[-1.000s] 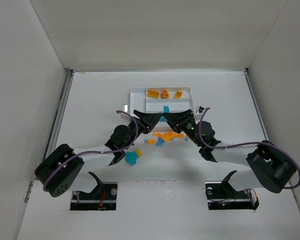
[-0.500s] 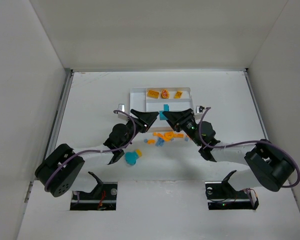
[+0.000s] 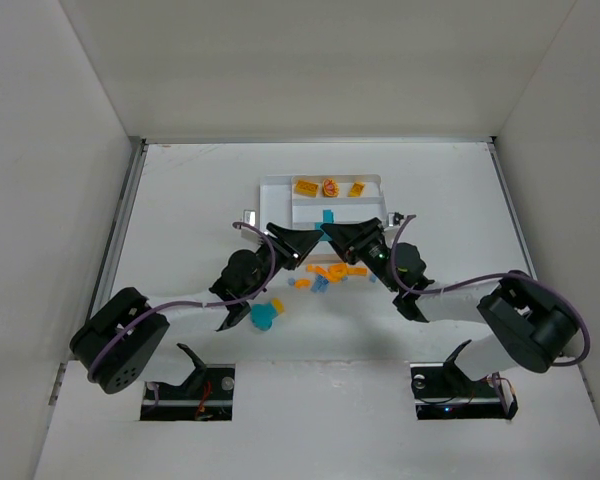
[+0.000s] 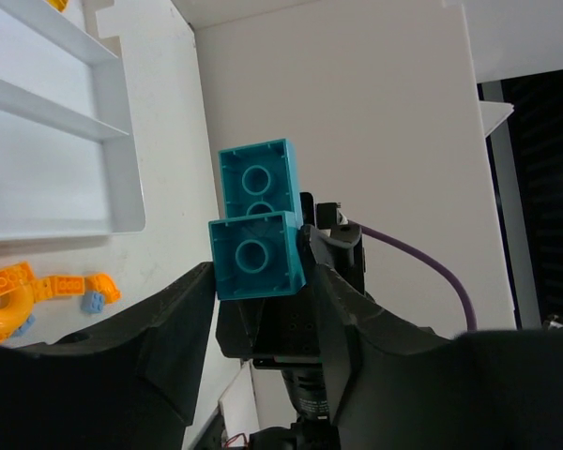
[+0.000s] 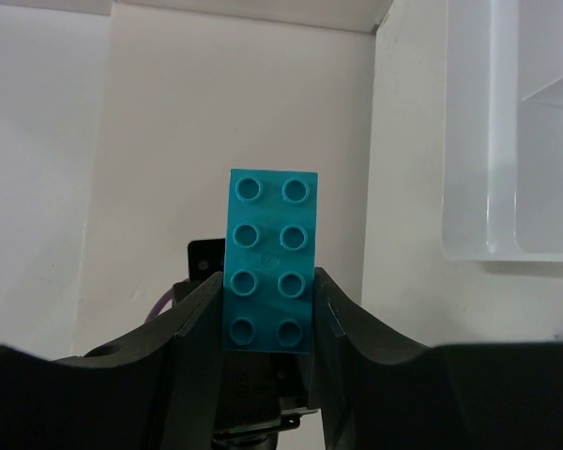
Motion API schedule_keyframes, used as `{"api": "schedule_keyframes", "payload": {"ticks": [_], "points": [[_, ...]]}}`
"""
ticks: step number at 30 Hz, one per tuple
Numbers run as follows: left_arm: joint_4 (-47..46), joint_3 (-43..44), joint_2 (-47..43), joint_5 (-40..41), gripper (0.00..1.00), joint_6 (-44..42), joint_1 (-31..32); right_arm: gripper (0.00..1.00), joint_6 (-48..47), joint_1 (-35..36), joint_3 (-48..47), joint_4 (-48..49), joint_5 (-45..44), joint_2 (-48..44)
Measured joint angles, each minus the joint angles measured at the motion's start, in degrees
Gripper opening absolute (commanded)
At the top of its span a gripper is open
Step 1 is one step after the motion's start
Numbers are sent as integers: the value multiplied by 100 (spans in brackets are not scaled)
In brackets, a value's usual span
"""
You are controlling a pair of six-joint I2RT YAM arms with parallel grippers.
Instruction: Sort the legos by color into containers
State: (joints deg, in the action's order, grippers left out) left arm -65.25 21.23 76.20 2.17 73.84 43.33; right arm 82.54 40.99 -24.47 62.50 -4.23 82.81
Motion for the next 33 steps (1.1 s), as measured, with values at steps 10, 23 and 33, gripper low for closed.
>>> {"api": "schedule_keyframes", "payload": {"ticks": [10,23,33], "points": [[9,0,-76,35,21,-2,9,43,129,20,0,264,-9,87],[61,-2,-179,127,19,-50,35,64,24,33,68,302,-63,-48],[48,-13,-214,120,19,-76,44,36,-170,33,68,72,-140,-225]]}}
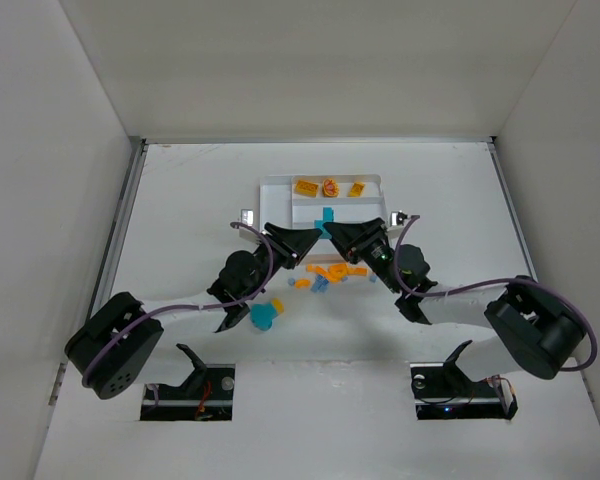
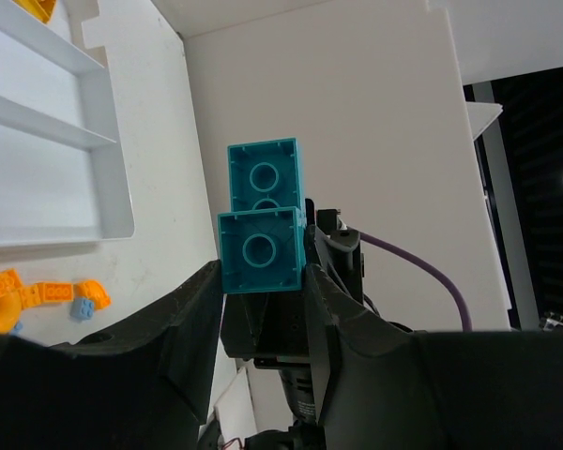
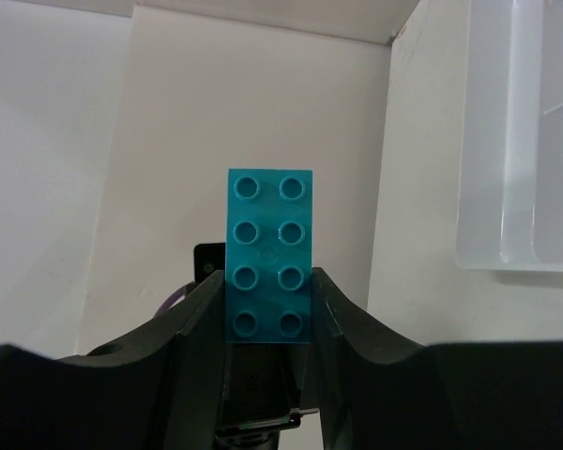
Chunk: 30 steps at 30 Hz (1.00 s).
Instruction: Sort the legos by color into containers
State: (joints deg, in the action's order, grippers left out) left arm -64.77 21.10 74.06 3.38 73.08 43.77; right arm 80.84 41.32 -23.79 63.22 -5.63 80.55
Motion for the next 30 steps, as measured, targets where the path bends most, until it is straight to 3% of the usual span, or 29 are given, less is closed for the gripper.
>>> {"api": "schedule_keyframes", "payload": {"ticks": [6,12,16,23,30], "points": [[52,-120,-129,-232,15,-74,-208,35,-79,-7,52,-74,-33,-37],[299,-420,-719,-236,15,-175,-1174,35,-369,-385,402,-439,-175,-361],[553,-398,-796,-291,16,-402,-1362,35,-791,-647,278,-1108,-260,-400],[1663,411,-175,-470,16,-1207,-1209,35,-1963,-833,-1268,-3314,-752,138],[2632,1412,457,-487,17,-2033,-1027,35,-2804,-1005,-2667,-4697,-1095,1117]]}}
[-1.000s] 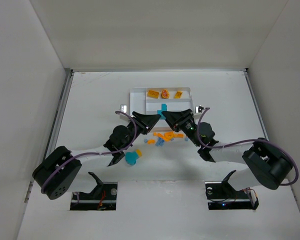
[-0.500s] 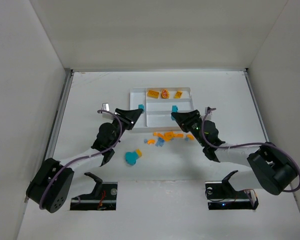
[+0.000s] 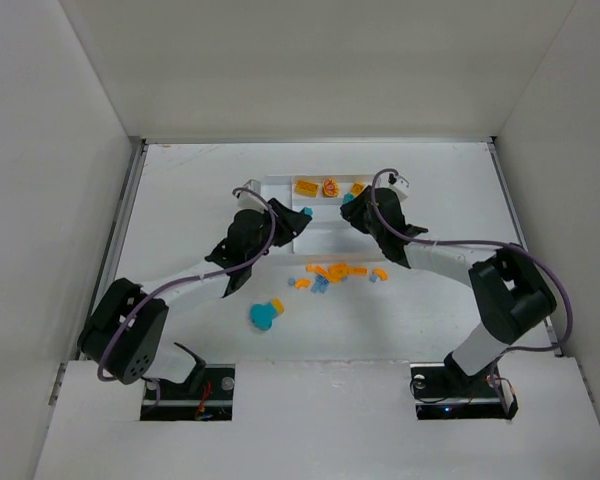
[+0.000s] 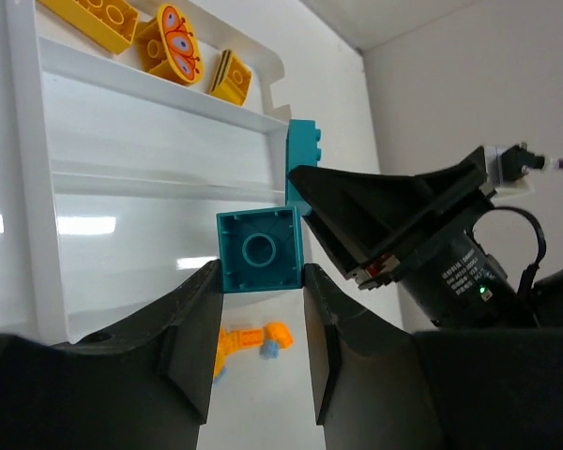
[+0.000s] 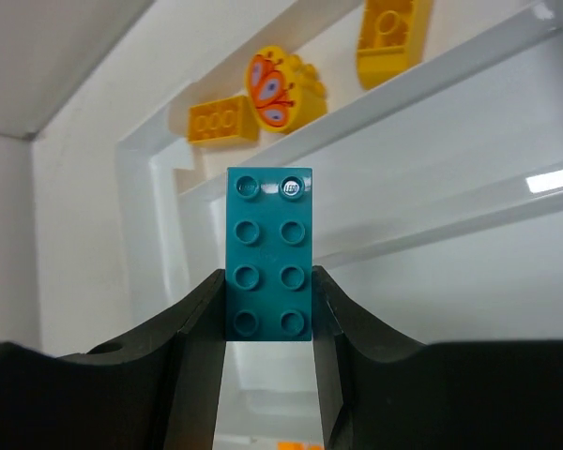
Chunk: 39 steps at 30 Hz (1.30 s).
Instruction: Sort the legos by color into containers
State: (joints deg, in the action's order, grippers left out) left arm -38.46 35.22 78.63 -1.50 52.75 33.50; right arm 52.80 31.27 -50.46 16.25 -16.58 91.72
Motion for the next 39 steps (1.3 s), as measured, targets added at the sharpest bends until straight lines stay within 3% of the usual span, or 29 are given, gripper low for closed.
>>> {"api": "schedule_keyframes", "payload": {"ticks": [15,30,34,39], "points": [[1617,1779,1408,-271,17,-1270,166,37,-238,-186,-1025,-1303,-645,920],[2218,2505,2015,-398,17,-1652,85,58,26,-382,-1259,-1327,-479,1209],[2350,2771,2238,-481,17,-1720,39,56,52,-382,-1158,-1298,-409,962],[2503,3097,2546,-601,17,-1764,13,45,37,-378,-358,-916,-402,-13]]}}
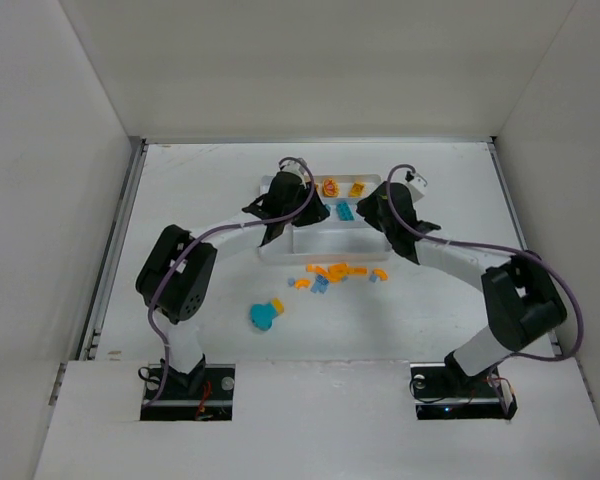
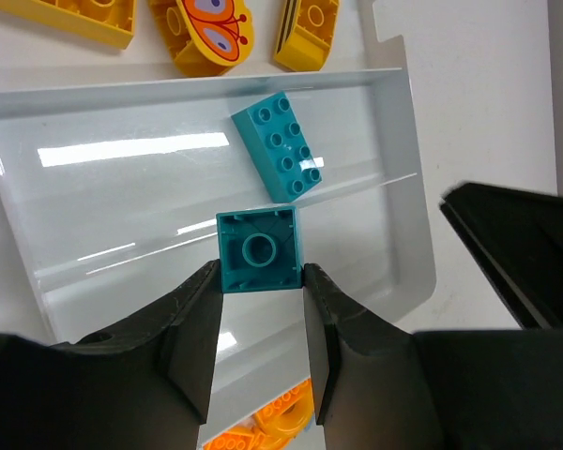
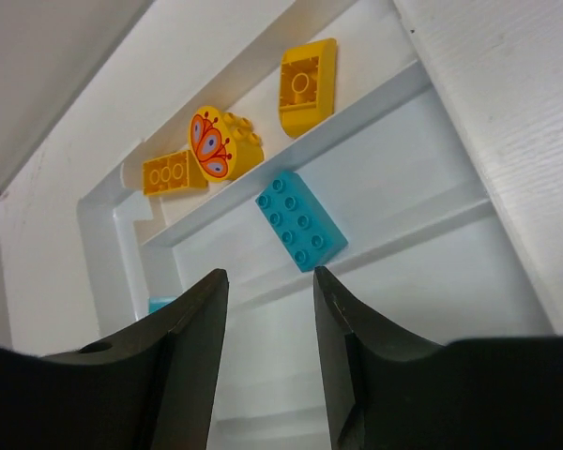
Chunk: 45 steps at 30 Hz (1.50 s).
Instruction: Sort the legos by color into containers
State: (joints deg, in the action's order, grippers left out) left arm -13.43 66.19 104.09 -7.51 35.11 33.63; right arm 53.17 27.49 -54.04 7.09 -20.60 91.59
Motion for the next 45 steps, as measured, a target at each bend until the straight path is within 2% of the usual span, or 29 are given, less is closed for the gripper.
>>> {"api": "schedule_keyframes", "payload": {"ticks": [7,12,19,22,24,28,31,34,40,45], "points": [[118,332,396,-44,18,-31,-2,46,15,249,1506,684,-42,-1209],[216,426,518,-39,25,-37,-63,50,15,522,2184,739,-79,-1735],[251,557,568,46,47,-63,-109,56,-28,1019,2524,800,-221,-2424],[249,560,566,74,50,-66,-105,55,-96,1290,2579,822,-297,-2575],[249,560,562,94,49,-63,-105,50,-131,1432,2623,831,-323,-2636],[140,337,330,181,33,-50,-76,28,-291,1744,2691,831,-352,-2643],[-22,-188,-212,284,28,-39,-44,26,-426,2159,2688,841,-363,-2579],[-278,-885,-970,422,27,-4,7,33,-586,2647,2658,841,-328,-2312],[-640,-2511,-2542,730,28,181,-33,66,-879,3469,2424,892,-28,-1475],[-393,-3770,-3884,977,36,417,-343,81,-1082,3794,2212,1285,391,-774]]}}
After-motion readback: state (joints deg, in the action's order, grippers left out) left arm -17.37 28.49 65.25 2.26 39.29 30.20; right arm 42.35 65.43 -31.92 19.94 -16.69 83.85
